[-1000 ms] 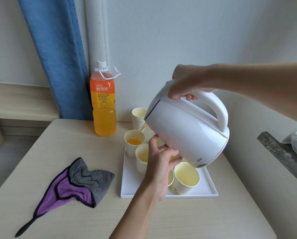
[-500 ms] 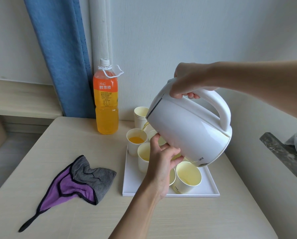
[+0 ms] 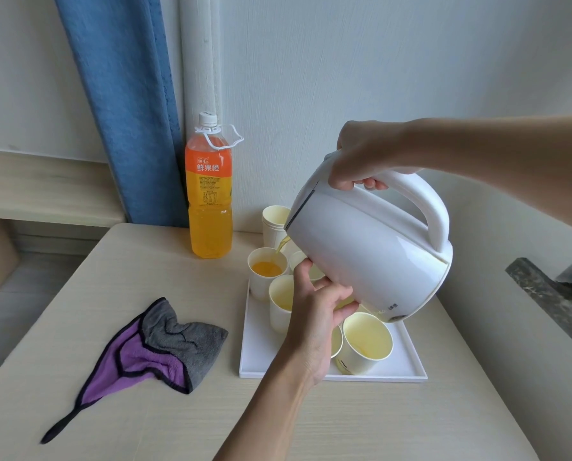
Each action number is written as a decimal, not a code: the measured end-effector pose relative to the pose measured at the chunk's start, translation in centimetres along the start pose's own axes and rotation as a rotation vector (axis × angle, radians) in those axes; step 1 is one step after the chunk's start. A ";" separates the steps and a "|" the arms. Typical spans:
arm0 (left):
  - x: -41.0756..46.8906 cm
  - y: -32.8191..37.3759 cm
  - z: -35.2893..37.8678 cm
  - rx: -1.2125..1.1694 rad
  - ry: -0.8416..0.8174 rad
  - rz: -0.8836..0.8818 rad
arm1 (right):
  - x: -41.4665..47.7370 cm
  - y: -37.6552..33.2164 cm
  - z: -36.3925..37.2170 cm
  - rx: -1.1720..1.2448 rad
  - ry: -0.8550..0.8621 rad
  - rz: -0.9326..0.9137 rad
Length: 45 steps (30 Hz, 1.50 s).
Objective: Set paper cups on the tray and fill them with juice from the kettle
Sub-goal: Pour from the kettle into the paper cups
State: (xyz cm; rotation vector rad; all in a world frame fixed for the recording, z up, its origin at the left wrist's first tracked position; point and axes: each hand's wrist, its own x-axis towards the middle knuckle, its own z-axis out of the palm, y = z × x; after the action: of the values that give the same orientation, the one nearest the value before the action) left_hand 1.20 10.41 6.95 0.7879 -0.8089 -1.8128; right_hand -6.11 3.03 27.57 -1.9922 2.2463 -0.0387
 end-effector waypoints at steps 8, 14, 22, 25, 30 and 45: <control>0.0 0.1 0.0 -0.011 -0.005 0.005 | 0.0 -0.3 0.0 -0.010 0.001 -0.009; 0.1 0.1 0.0 -0.021 0.001 0.003 | 0.1 -0.4 0.0 -0.008 0.002 -0.005; 0.0 0.2 0.0 -0.022 0.000 0.003 | 0.0 -0.5 0.0 -0.016 0.005 -0.007; 0.0 0.3 0.0 -0.024 -0.002 0.001 | 0.0 -0.5 0.0 -0.009 0.010 -0.004; -0.2 0.4 0.0 -0.028 -0.007 -0.005 | -0.1 -0.5 0.1 0.006 0.011 -0.005; 0.1 1.6 -0.6 0.125 -0.023 0.069 | -1.1 2.4 -0.1 0.168 0.101 0.061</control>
State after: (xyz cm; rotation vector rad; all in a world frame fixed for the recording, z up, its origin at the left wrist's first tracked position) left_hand 2.44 9.66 7.87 0.8102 -0.9612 -1.7256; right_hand -8.36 4.36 27.46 -1.8742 2.2783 -0.3178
